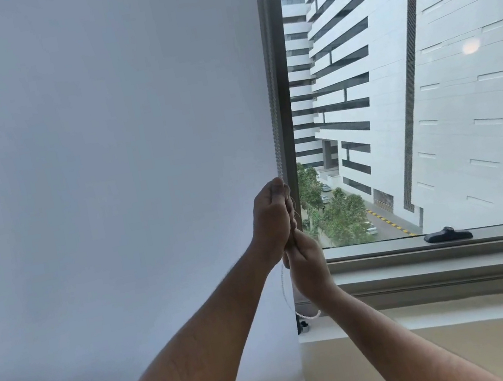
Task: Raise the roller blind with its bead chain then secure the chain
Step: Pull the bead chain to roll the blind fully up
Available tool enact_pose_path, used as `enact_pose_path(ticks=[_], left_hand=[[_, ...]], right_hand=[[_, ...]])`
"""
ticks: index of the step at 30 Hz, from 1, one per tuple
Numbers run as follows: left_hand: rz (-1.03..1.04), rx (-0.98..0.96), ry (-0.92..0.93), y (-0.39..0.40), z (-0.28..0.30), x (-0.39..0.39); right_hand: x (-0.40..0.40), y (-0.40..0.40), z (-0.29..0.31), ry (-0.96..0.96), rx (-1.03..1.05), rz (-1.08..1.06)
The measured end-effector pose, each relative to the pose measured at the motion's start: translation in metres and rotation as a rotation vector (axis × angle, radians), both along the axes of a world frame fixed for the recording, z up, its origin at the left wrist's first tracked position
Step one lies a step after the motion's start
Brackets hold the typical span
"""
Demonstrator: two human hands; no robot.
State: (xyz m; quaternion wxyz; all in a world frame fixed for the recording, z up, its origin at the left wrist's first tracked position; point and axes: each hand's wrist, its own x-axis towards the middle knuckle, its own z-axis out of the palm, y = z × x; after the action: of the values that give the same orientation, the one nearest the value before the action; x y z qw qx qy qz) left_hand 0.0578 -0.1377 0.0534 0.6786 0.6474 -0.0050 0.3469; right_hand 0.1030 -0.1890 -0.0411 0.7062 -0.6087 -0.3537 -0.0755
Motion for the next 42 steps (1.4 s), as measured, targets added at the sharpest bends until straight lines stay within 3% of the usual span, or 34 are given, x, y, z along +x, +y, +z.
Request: enact_pose_path(ticks=[8, 11, 16, 23, 27, 32, 42], left_hand=[[0.06, 0.044, 0.028, -0.004, -0.022, 0.003], [0.064, 0.045, 0.05, -0.002, -0.035, 0.0], [0.209, 0.087, 0.07, 0.013, -0.036, -0.005], [0.168, 0.139, 0.102, 0.012, -0.056, -0.004], [0.149, 0.114, 0.107, 0.009, -0.061, -0.003], [0.105, 0.204, 0.136, -0.003, -0.071, -0.003], [0.024, 0.269, 0.263, 0.005, -0.126, -0.023]], right_hand=[[-0.001, -0.007, -0.02, 0.031, -0.049, 0.0], [0.002, -0.016, -0.027, 0.051, -0.153, 0.094], [0.011, -0.037, 0.011, -0.079, -0.391, 0.204], [0.003, -0.027, 0.099, 0.066, -0.079, 0.224], [-0.009, -0.013, 0.119, 0.1, 0.039, 0.232], [-0.012, 0.001, 0.104, 0.131, 0.177, 0.012], [-0.017, 0.003, 0.034, 0.076, 0.097, -0.033]])
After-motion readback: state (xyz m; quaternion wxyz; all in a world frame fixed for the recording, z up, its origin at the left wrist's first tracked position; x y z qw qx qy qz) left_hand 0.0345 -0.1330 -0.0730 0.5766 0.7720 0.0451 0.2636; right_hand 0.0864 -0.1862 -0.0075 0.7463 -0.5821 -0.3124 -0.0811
